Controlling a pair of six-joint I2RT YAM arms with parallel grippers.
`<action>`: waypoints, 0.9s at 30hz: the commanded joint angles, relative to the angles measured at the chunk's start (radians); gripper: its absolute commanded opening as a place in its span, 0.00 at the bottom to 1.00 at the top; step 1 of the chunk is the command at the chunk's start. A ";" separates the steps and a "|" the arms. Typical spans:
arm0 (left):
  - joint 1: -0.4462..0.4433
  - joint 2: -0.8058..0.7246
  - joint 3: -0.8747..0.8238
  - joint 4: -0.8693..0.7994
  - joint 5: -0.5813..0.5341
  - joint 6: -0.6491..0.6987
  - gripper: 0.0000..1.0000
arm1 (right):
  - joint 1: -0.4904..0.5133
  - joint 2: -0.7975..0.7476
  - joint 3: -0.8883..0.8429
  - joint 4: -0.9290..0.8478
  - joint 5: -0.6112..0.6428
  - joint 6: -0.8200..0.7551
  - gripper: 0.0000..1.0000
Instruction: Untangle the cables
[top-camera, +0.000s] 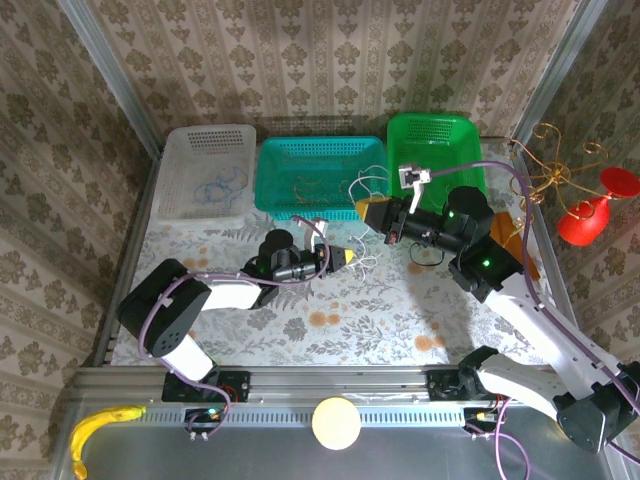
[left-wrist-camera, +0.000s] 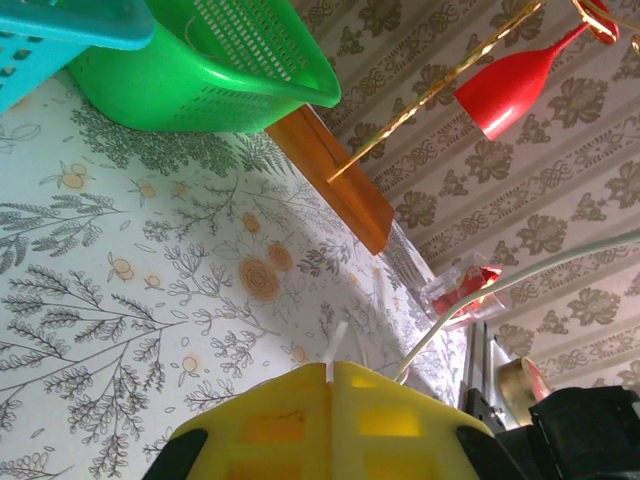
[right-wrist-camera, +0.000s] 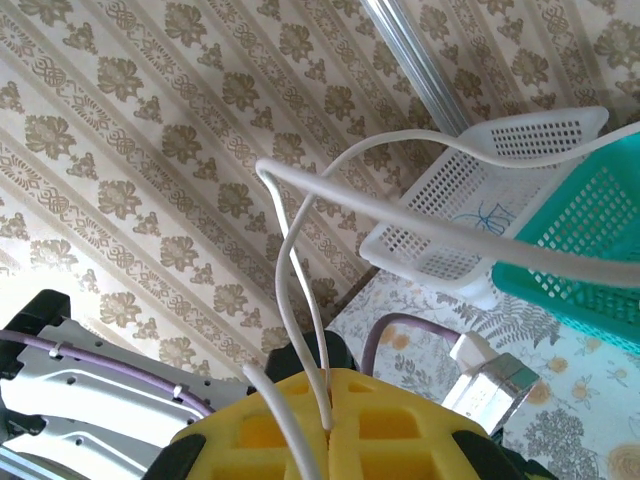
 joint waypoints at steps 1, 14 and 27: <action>0.009 0.004 -0.022 0.057 -0.001 -0.004 0.00 | -0.029 -0.033 0.053 -0.080 0.025 -0.069 0.00; 0.076 -0.014 -0.279 0.235 -0.086 -0.048 0.00 | -0.460 -0.030 0.335 -0.153 0.084 0.026 0.00; 0.106 -0.012 -0.319 0.291 -0.087 -0.064 0.00 | -0.506 0.023 0.415 -0.102 0.047 0.077 0.00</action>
